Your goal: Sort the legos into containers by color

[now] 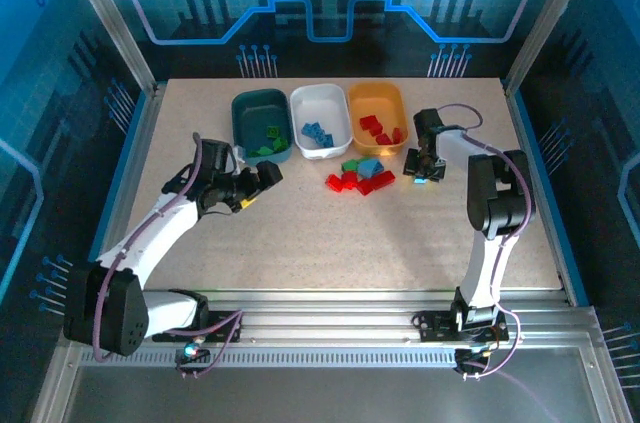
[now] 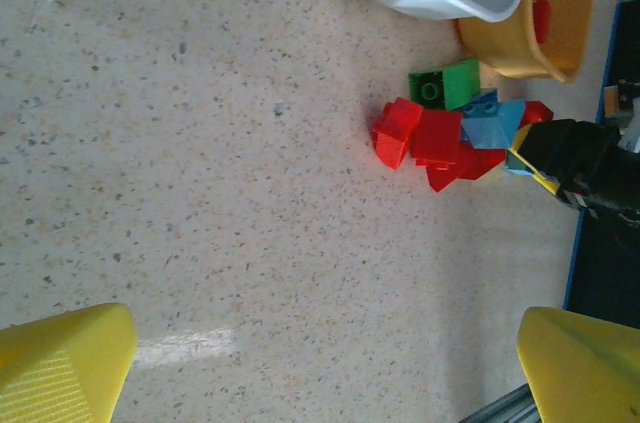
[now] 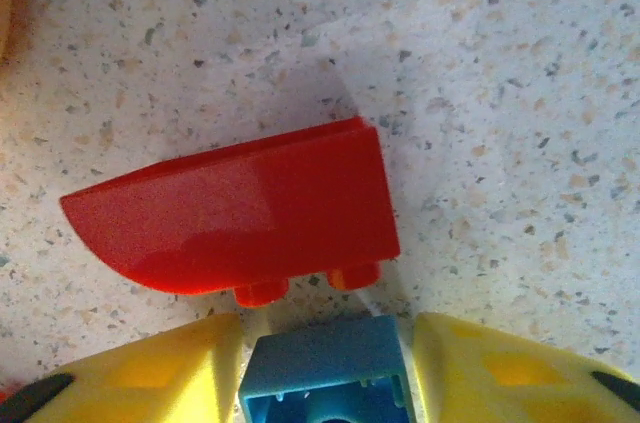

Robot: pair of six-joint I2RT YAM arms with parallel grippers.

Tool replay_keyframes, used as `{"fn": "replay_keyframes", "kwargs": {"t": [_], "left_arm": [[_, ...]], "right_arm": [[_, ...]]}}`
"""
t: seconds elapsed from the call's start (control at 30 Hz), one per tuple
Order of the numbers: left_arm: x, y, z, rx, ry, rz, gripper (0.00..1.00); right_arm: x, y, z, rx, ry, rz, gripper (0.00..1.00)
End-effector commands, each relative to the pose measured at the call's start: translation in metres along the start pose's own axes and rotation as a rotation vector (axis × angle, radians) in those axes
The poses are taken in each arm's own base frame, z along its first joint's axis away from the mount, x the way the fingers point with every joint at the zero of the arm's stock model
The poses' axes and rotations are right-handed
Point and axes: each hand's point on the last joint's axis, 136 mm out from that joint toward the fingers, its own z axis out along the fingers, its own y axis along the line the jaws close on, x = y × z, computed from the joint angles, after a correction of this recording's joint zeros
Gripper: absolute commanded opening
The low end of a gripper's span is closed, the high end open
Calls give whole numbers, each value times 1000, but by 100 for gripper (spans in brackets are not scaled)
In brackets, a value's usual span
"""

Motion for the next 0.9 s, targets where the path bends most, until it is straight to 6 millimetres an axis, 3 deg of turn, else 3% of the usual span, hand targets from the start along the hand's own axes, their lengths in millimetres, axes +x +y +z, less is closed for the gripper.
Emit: {"fn": "replay_keyframes", "kwargs": {"t": [0.0, 0.1, 0.23, 0.3, 0.4, 0.47, 0.57, 0.7, 0.87], "left_arm": [[5, -5, 0, 44, 12, -14, 99], [11, -2, 2, 44, 26, -17, 99], [17, 4, 1, 37, 23, -24, 99], [20, 13, 0, 8, 7, -42, 99], [24, 32, 3, -34, -22, -91, 99], [30, 42, 8, -36, -26, -131, 99], [43, 53, 15, -17, -10, -177, 99], [58, 66, 15, -14, -1, -197, 99], [68, 66, 6, 8, -2, -166, 99]], "right_arm": [[17, -3, -7, 23, 20, 1, 38], [13, 2, -22, 27, -41, -13, 28], [4, 16, -70, 18, -152, -45, 25], [0, 34, -101, -28, -226, -71, 25], [-1, 88, -132, -176, -289, -167, 26], [0, 126, -135, -235, -294, -254, 26], [-9, 163, -132, -244, -300, -312, 26], [-27, 199, -127, -283, -329, -348, 26], [-40, 232, -115, -274, -336, -427, 27]]}}
